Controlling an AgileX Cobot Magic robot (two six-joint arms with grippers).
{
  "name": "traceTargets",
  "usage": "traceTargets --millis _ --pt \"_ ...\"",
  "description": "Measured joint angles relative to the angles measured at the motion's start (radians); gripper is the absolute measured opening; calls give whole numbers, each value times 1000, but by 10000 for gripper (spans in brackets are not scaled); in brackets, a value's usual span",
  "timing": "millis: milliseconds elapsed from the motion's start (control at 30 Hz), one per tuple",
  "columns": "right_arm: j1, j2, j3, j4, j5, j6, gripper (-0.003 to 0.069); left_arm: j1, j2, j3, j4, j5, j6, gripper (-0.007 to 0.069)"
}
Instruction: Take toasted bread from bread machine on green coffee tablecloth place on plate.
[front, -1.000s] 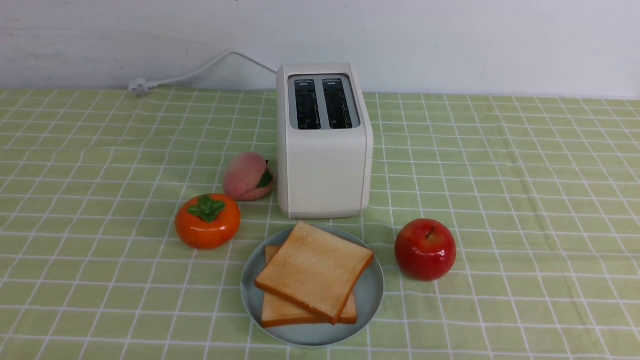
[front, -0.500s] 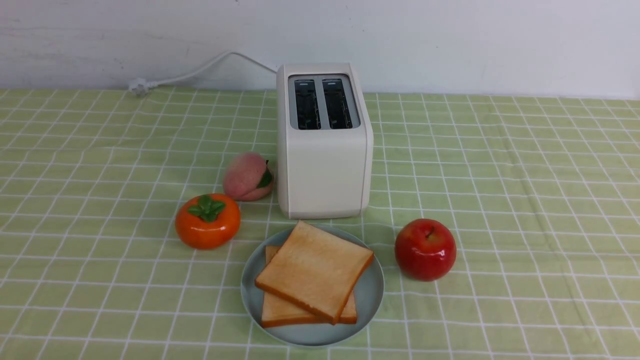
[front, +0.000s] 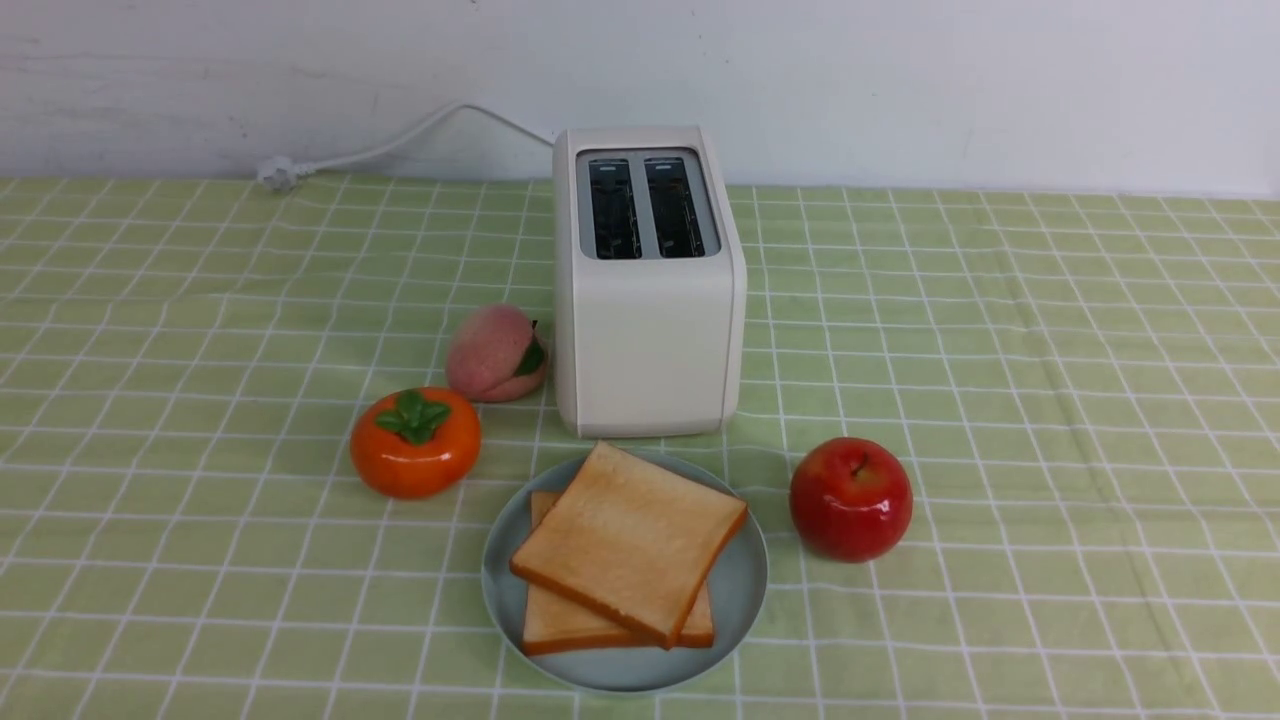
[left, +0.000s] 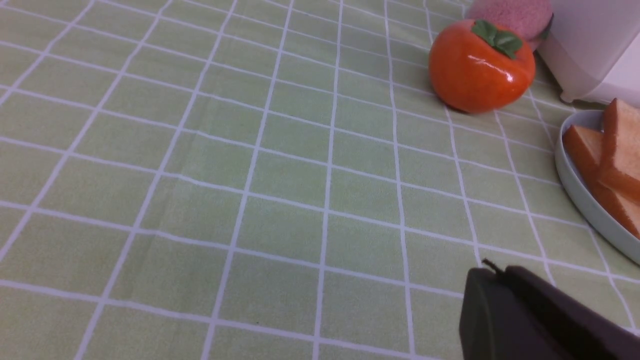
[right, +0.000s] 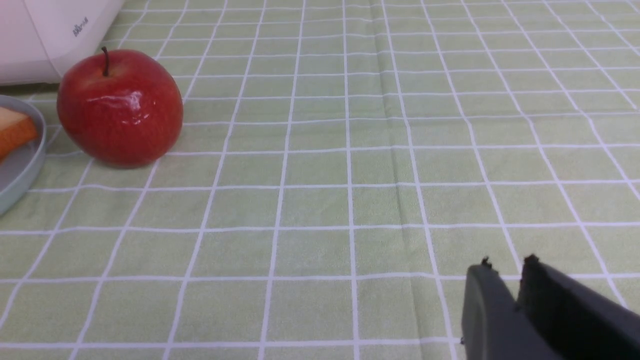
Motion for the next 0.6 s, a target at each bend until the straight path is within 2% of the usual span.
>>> traceTargets --millis 600 --pt "0 0 0 0 0 0 123 0 0 0 0 0 0 22"
